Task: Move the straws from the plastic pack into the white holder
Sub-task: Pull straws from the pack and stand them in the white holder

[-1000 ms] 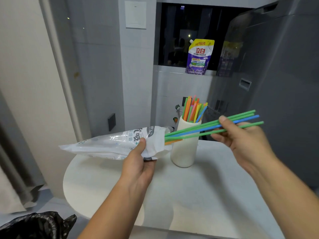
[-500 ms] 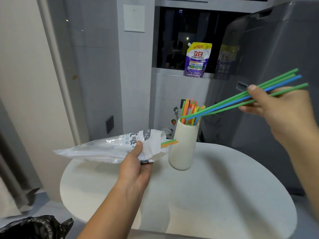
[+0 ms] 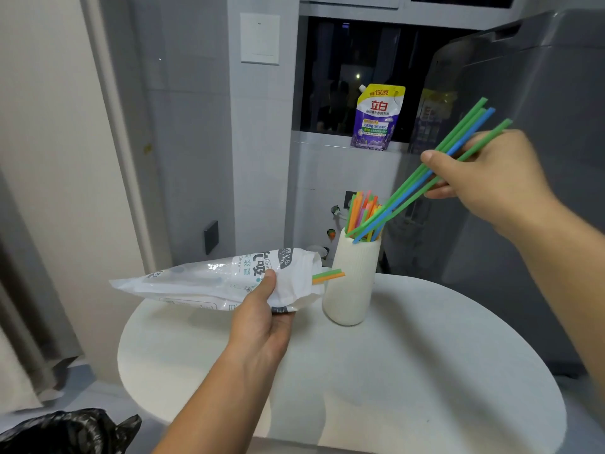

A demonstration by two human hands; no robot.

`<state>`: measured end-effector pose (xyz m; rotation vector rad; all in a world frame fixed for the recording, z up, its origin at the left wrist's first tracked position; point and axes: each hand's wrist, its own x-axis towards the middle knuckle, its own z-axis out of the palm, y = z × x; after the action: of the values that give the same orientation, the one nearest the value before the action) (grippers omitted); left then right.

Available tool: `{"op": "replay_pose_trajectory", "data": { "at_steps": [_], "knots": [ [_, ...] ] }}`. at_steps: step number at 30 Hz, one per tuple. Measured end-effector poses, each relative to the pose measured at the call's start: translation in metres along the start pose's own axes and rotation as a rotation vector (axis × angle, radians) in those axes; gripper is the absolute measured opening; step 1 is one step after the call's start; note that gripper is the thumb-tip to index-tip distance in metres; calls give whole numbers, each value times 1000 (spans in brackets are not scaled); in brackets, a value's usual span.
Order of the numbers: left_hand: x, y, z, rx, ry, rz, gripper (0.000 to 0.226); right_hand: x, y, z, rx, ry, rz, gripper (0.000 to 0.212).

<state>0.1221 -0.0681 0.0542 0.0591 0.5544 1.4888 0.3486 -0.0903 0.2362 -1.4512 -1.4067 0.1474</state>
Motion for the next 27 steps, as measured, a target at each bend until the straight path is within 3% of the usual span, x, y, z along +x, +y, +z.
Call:
{"op": "replay_pose_trajectory", "data": {
  "at_steps": [11, 27],
  "knots": [
    [1, -1, -2, 2, -7, -14, 42, 9, -5, 3, -48, -4, -25, 21],
    [-4, -4, -1, 18, -2, -18, 43, 35, 6, 49, -203, -215, 51, 28]
  ]
}}
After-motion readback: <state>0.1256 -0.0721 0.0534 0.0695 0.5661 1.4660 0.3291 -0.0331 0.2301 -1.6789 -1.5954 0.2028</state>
